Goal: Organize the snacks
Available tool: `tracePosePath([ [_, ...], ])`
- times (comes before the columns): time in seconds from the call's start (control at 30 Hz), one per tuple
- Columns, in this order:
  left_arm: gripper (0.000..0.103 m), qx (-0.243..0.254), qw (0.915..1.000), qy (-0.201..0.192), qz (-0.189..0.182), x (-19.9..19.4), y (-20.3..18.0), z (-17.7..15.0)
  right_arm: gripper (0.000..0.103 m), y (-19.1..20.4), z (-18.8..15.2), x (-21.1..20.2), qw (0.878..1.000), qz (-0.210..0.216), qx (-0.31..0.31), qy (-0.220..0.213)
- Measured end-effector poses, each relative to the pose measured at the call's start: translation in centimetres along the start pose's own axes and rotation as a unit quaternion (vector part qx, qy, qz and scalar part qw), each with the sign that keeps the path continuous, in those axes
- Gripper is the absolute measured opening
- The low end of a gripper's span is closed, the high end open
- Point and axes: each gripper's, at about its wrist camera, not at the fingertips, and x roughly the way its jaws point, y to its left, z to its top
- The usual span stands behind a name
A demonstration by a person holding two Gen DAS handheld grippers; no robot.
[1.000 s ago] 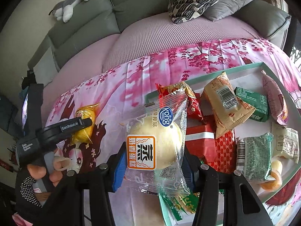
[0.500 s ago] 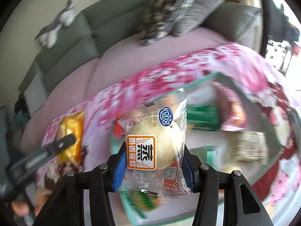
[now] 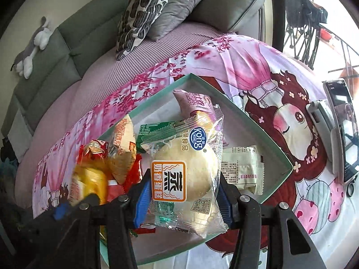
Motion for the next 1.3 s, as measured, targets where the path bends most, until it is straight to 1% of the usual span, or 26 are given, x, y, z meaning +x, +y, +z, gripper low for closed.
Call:
tracePosePath([
  [0.07, 0.067, -0.004, 0.9999, -0.008, -0.008, -0.7, 0.1, -0.3, 0.056, 0.1, 0.0, 0.1, 1.000, 0.000, -0.002, 0.003],
  [0.1, 0.067, -0.005, 0.9999, -0.012, -0.009, -1.1, 0.3, -0.4, 0.056, 0.0, -0.1, 0.1, 1.000, 0.000, -0.003, 0.004],
  [0.17, 0.067, -0.012, 0.9996, -0.023, -0.008, -1.9, 0.8, -0.7, 0.066, 0.0, -0.4, -0.1, 1.000, 0.002, -0.005, 0.005],
  [0.23, 0.069, -0.023, 0.9993, -0.030, -0.006, -2.8, 1.7, -1.3, 0.071, 0.0, -0.7, -0.5, 1.000, -0.002, -0.009, 0.002],
  [0.3, 0.077, -0.033, 0.9988, -0.036, 0.000, -3.4, 2.5, -1.9, 0.072, -0.2, -1.2, -0.7, 1.000, -0.004, -0.011, 0.000],
  [0.33, 0.078, -0.041, 0.9984, -0.039, 0.008, -3.7, 3.1, -2.3, 0.076, -0.3, -1.5, -0.8, 1.000, -0.004, -0.011, -0.001],
  [0.37, 0.078, -0.045, 0.9980, -0.040, 0.015, -3.9, 3.5, -2.6, 0.083, -0.4, -1.7, -0.9, 1.000, -0.003, -0.011, -0.001],
  [0.43, 0.079, -0.059, 0.9968, -0.044, 0.030, -4.5, 4.5, -3.3, 0.087, -0.4, -2.5, -1.2, 1.000, -0.004, -0.016, -0.002],
  [0.5, 0.085, -0.077, 0.9948, -0.051, 0.043, -5.1, 5.7, -4.1, 0.095, -0.2, -3.3, -1.5, 1.000, -0.005, -0.024, -0.003],
  [0.53, 0.086, -0.083, 0.9939, -0.052, 0.051, -5.3, 6.1, -4.4, 0.102, 0.0, -3.8, -1.8, 1.000, -0.005, -0.028, -0.006],
  [0.57, 0.087, -0.087, 0.9930, -0.052, 0.061, -5.3, 6.4, -4.8, 0.103, 0.1, -4.2, -2.0, 0.999, -0.004, -0.031, -0.009],
  [0.67, 0.087, -0.094, 0.9886, -0.045, 0.109, -5.1, 7.7, -6.5, 0.103, 0.6, -5.7, -2.5, 0.999, -0.002, -0.046, -0.013],
  [0.8, 0.088, -0.090, 0.9833, -0.029, 0.156, -4.5, 8.3, -8.0, 0.103, 1.4, -7.8, -2.8, 0.998, -0.007, -0.067, -0.011],
  [0.87, 0.088, -0.094, 0.9816, -0.021, 0.165, -4.5, 8.6, -8.8, 0.103, 1.8, -8.7, -2.8, 0.997, -0.010, -0.078, -0.011],
  [1.0, 0.088, -0.102, 0.9801, -0.001, 0.170, -4.3, 8.9, -10.0, 0.103, 2.6, -9.9, -2.4, 0.995, -0.008, -0.097, -0.002],
  [1.13, 0.088, -0.101, 0.9785, 0.004, 0.180, -4.2, 8.8, -10.0, 0.103, 3.2, -10.0, -2.6, 0.994, -0.011, -0.108, -0.008],
  [1.3, 0.088, -0.098, 0.9782, 0.012, 0.183, -4.0, 8.6, -9.8, 0.103, 3.3, -10.0, -2.6, 0.993, -0.016, -0.114, -0.012],
])
